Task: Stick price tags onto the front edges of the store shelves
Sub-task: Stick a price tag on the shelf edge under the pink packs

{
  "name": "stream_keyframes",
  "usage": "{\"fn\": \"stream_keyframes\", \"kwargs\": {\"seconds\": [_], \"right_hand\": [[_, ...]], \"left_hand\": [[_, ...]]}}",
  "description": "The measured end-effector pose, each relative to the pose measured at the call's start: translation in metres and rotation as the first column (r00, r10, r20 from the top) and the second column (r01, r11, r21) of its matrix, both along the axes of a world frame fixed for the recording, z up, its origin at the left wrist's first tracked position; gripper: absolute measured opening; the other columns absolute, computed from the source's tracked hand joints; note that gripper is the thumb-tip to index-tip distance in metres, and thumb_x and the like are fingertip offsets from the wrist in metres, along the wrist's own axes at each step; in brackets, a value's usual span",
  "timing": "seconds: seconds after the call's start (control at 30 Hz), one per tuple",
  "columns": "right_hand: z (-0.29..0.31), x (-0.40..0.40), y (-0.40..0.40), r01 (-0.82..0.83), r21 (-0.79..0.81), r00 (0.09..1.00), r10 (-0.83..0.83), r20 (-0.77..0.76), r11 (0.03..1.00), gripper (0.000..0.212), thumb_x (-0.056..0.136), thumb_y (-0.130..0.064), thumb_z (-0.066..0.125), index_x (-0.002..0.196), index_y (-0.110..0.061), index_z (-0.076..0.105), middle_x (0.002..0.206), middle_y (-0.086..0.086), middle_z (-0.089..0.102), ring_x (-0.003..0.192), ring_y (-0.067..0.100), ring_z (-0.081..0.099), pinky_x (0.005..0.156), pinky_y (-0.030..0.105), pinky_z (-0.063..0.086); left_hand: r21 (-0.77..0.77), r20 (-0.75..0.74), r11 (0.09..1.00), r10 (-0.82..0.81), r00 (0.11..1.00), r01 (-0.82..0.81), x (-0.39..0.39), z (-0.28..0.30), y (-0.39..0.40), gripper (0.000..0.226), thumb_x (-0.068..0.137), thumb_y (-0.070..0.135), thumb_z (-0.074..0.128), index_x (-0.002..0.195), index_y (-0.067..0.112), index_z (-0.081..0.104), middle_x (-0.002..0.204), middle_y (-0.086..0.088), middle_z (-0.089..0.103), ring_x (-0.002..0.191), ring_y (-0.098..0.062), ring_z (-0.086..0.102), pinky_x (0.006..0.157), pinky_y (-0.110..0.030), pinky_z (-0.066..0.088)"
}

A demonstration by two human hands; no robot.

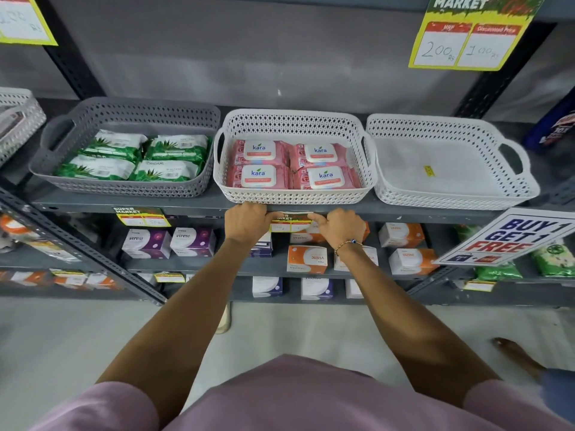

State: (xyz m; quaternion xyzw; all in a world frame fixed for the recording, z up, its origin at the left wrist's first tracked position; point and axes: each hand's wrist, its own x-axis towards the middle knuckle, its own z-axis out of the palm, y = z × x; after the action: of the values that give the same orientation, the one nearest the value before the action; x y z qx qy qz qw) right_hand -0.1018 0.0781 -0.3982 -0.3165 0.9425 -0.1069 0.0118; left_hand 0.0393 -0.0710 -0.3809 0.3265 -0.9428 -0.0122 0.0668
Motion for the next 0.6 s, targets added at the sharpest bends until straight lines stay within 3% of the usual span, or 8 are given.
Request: {"fn": "stream_keyframes", "kwargs": {"seconds": [0.2,0.33,0.47,0.6], "right_hand": [[0.001,0.009,0.000,-0.082,-0.037,0.996,0.081,-0.035,0.996,0.065,0.088,-0.063,0.039,0.071,-0.006,0.065,0.076,0.017,0.068,0.072,0.036,0.062,0.055,0.030,0.035],[0.006,0.026,-0.019,-0.161,-0.003,0.985,0.160,-0.061,0.987,0.065,0.085,-0.066,0.041,0.057,-0.009,0.052,0.064,0.015,0.061,0.061,0.032,0.058,0.048,0.026,0.028],[0.005,0.028,-0.031,-0.168,0.033,0.985,0.169,-0.033,0.985,0.058,0.088,-0.058,0.047,0.074,-0.004,0.063,0.080,0.019,0.066,0.076,0.038,0.063,0.056,0.033,0.038],[0.001,0.021,-0.030,-0.138,0.040,0.990,0.139,-0.018,0.990,0.053,0.087,-0.053,0.052,0.077,-0.003,0.065,0.084,0.019,0.068,0.079,0.037,0.064,0.058,0.033,0.037]], "left_hand": [[-0.005,-0.034,0.999,-0.052,0.998,0.052,0.006,-0.004,-0.008,0.056,0.089,0.056,0.046,0.069,0.005,0.063,0.072,-0.015,0.069,0.069,-0.035,0.065,0.056,-0.033,0.042],[-0.021,0.034,0.998,-0.064,0.997,0.064,0.001,-0.001,-0.005,0.065,0.082,0.069,0.043,0.065,0.009,0.062,0.069,-0.012,0.067,0.069,-0.033,0.064,0.058,-0.033,0.046],[-0.012,0.099,1.000,-0.015,0.995,0.016,-0.001,0.001,-0.003,0.067,0.080,0.073,0.041,0.061,0.011,0.055,0.066,-0.011,0.062,0.068,-0.031,0.063,0.055,-0.031,0.039],[0.013,0.120,1.000,0.021,0.993,-0.023,-0.006,0.007,-0.003,0.066,0.079,0.072,0.043,0.059,0.010,0.048,0.053,-0.004,0.041,0.062,-0.028,0.058,0.054,-0.031,0.040]]}}
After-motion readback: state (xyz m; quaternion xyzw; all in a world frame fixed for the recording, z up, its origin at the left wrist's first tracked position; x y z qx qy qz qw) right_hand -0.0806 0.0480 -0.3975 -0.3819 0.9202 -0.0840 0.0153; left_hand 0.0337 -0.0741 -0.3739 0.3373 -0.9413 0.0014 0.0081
